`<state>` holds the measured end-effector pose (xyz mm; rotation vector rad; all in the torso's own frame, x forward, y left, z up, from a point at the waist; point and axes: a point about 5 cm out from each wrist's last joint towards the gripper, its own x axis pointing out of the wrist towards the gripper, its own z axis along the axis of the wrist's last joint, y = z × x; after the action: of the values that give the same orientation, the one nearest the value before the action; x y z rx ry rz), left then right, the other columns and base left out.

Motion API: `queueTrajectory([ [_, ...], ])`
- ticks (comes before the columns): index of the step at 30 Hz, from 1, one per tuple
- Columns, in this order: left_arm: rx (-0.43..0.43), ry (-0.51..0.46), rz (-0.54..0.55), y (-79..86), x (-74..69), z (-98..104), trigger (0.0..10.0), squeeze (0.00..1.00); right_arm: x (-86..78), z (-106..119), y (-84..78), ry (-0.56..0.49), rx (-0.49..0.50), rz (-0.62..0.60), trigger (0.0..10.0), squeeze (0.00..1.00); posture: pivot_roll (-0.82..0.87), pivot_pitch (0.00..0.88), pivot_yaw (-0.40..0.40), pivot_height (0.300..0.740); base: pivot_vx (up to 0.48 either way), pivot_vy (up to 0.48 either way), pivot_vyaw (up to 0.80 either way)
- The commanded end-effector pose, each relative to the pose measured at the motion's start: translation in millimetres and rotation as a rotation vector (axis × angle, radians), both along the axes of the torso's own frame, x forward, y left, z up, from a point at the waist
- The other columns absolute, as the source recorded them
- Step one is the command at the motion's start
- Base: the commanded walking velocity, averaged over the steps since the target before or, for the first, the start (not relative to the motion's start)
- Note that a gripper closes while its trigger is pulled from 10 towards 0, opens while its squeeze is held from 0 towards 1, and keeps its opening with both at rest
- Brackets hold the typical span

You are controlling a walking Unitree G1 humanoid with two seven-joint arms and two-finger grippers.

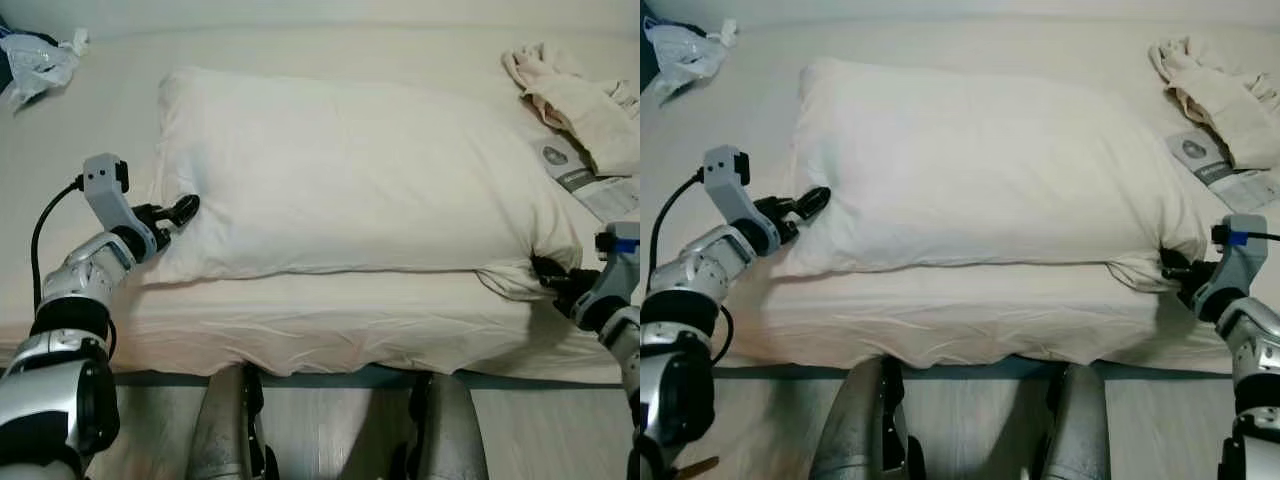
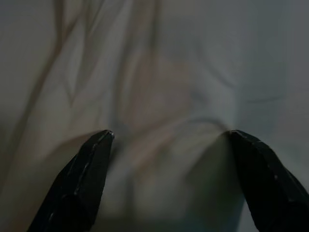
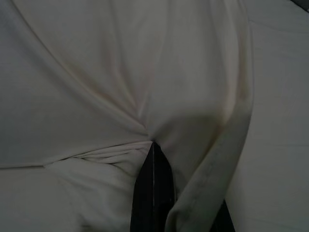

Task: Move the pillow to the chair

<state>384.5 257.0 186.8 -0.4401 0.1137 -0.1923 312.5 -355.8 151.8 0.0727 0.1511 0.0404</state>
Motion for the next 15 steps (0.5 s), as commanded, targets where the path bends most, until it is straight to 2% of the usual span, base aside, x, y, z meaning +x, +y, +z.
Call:
queueTrajectory([
  [1,-0.034,0.103,0.011,6.7,-6.1,-16.3,10.0,1.0,-11.0,-13.8,-10.4,0.054,0.017,-0.053,0.0,0.0,0.07,0.302,0.047,0.536,0.0,0.0,0.0],
  [2,-0.056,0.159,-0.007,4.2,-8.2,-24.4,10.0,1.0,-10.1,-14.2,-8.5,0.053,0.022,-0.039,0.0,0.0,0.07,0.303,0.047,0.536,0.0,0.0,0.0],
  [3,-0.067,0.205,-0.032,0.8,-10.4,-32.1,10.0,0.16,-9.2,-14.7,-6.5,0.052,0.026,-0.025,0.0,0.0,0.07,0.303,0.048,0.536,0.0,0.0,0.0],
  [4,-0.06,0.239,-0.063,-3.7,-12.4,-39.2,10.0,0.0,-8.2,-15.1,-4.1,0.051,0.033,-0.009,0.0,0.0,0.07,0.302,0.048,0.536,0.0,0.0,0.0],
  [5,-0.066,0.263,-0.101,-10.4,-13.8,-45.2,10.0,0.0,-6.8,-15.4,-1.0,0.049,0.038,0.009,0.0,0.0,0.07,0.302,0.048,0.536,0.0,0.0,0.0],
  [6,-0.066,0.263,-0.101,-10.4,-13.8,-45.2,10.0,0.0,-6.8,-15.4,-1.0,0.049,0.038,0.009,0.0,0.0,0.07,0.302,0.048,0.536,0.0,0.0,0.0],
  [7,-0.085,0.277,-0.145,-18.8,-14.9,-50.0,10.0,0.0,-5.4,-15.9,2.5,0.049,0.045,0.028,0.0,0.0,0.07,0.303,0.049,0.536,0.0,0.0,0.0],
  [8,-0.154,0.288,-0.233,-36.4,-16.3,-55.7,10.0,0.0,-2.6,-17.5,9.7,0.047,0.059,0.07,0.0,0.0,0.07,0.301,0.048,0.536,0.0,0.0,0.0],
  [9,-0.154,0.288,-0.233,-36.4,-16.3,-55.7,10.0,0.0,-2.6,-17.5,9.7,0.047,0.059,0.07,0.0,0.0,0.07,0.301,0.048,0.536,0.0,0.0,0.0],
  [11,-0.226,0.265,-0.318,-56.1,-16.3,-56.1,10.0,0.0,1.2,-18.3,18.3,0.042,0.074,0.111,0.0,0.0,0.07,0.302,0.048,0.536,0.0,0.0,0.0],
  [15,-0.269,0.233,-0.345,-68.0,-15.2,-54.7,10.0,0.0,4.3,-19.3,24.9,0.038,0.082,0.134,0.0,0.0,0.06,0.301,0.047,0.536,0.0,0.0,0.0],
])
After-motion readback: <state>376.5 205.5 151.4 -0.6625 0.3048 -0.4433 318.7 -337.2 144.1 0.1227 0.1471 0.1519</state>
